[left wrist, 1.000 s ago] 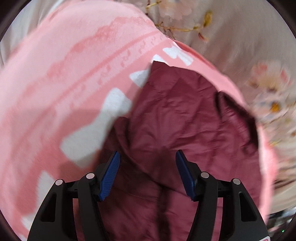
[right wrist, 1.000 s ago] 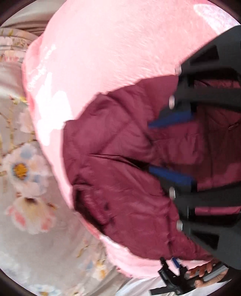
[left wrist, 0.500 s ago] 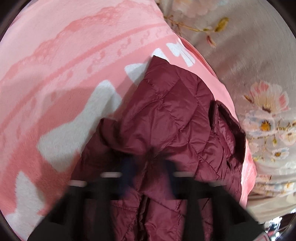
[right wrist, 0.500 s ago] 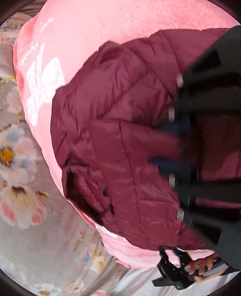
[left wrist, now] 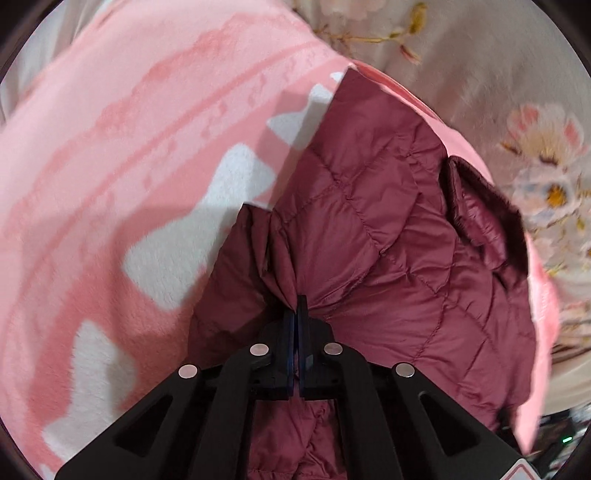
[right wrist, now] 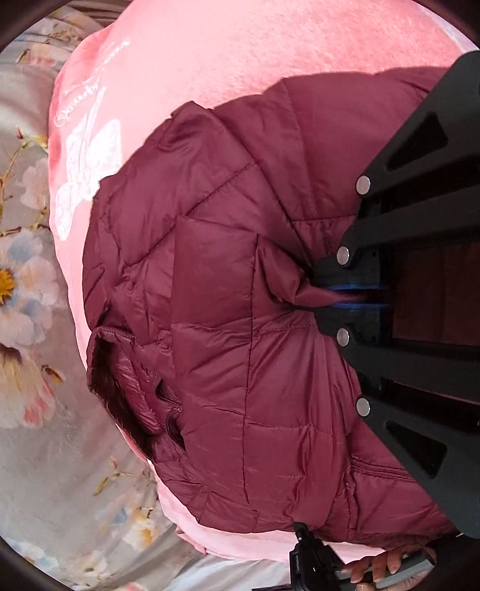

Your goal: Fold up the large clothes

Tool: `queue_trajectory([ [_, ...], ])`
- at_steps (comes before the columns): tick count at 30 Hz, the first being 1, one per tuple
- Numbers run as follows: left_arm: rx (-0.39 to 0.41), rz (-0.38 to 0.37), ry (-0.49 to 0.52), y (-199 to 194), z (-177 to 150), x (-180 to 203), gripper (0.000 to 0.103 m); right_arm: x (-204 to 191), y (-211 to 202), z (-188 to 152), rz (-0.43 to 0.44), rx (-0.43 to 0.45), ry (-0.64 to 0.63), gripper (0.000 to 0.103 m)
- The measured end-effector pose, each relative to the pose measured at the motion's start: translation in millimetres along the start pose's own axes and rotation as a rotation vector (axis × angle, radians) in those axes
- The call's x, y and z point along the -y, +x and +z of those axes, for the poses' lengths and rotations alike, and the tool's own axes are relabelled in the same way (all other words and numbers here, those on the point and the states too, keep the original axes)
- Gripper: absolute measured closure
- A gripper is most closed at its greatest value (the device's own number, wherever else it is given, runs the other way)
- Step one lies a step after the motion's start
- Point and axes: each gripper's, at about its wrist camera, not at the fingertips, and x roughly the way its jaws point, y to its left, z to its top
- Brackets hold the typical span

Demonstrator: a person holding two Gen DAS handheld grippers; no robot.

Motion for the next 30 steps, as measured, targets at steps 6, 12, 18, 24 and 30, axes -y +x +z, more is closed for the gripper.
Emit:
queue_trajectory([
  [6, 0.116, 0.168, 0.163, -45.5, -8.1, 15.5, 0.092, 3.9, -59.7, 6.5, -0.134, 0.142, -0.004, 0.064],
  [12, 0.199, 0.096, 0.282, -76.1, -0.6, 75.3, 0.089, -47.6, -67.1, 29.1, -0.046, 0.184, -0.119, 0.067],
  [18, 0.116, 0.092, 0.385, -20.9, -17.3, 135.2, 0.087, -87.4, -5.4, 23.2, -0.070, 0.089, -0.232, 0.073],
  [24, 0.089, 0.133, 0.417, 22.2, -41.8, 140.4, 0.087, -80.5, 23.5, 3.3, -0.092, 0.045, -0.238, 0.074],
  [30, 0.170, 0.176, 0.472, 32.9, -59.5, 144.7, 0.087, -88.9, 27.9, -4.6, -0.142, 0.079, -0.280, 0.074],
])
